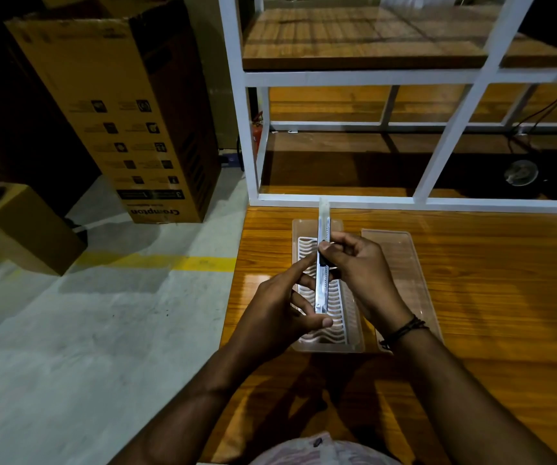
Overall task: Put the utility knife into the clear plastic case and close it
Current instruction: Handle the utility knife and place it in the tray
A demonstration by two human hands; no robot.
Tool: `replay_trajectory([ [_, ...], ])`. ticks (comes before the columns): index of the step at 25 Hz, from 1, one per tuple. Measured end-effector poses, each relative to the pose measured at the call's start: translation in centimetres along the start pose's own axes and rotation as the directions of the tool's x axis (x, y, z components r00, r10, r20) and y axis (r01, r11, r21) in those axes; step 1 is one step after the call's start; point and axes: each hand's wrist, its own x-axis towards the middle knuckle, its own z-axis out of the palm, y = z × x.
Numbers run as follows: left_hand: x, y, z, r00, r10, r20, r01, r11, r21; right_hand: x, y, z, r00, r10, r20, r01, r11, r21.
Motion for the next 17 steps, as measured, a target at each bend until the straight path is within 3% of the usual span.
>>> replay_trajectory([
  [17,0.2,-0.3,-0.2,0.998,-0.047,-0.045,0.048,0.998,0.028,-1.8,0.1,0.0,0.996,-0.025,0.091,0.029,0.998,-0.048],
])
